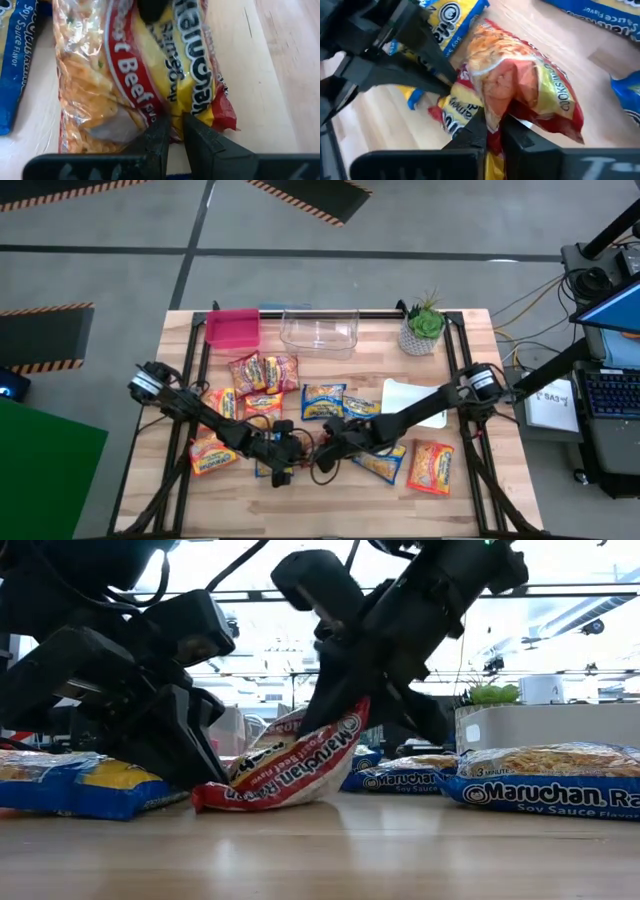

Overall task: Sort Maruchan noodles
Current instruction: Put the red noodle pack into the white bin

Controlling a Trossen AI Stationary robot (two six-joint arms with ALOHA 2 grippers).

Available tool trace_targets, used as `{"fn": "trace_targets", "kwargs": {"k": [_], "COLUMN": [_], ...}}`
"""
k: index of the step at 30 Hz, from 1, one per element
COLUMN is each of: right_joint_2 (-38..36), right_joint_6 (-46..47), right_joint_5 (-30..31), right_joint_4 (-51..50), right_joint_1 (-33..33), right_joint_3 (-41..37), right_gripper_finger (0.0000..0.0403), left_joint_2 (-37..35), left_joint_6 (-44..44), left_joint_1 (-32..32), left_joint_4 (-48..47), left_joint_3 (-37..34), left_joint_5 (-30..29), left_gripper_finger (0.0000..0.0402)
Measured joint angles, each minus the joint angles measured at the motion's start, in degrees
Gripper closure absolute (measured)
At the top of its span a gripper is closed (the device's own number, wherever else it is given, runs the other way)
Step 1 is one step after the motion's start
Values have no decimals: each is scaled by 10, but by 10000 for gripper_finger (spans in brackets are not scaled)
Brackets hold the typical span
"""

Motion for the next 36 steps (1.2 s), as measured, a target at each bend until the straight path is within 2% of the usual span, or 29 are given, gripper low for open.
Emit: {"fn": "trace_targets", "kwargs": {"k": [9, 16, 25, 36], "right_joint_2": [-81, -161, -273, -425], "right_joint_6": [-3, 23, 65, 136], "right_joint_5": [-30, -32, -39, -62], "right_joint_4": [-65, -159, -237, -386], "right_joint_1": [-1, -1, -5, -12], "right_joint_3": [0, 0, 0, 1], "right_gripper_finger": [390, 391, 391, 391], "left_joint_2": [-68, -124, -196, -282], "left_joint_6": [37, 79, 196, 329], "left_joint_1": [-6, -6, 10, 52], "left_joint_4": [-30, -44, -43, -57], "left_joint_3": [0, 0, 6, 51], "left_joint_5": [0, -2, -3, -5], "left_gripper_finger": [363, 363, 363, 363]}}
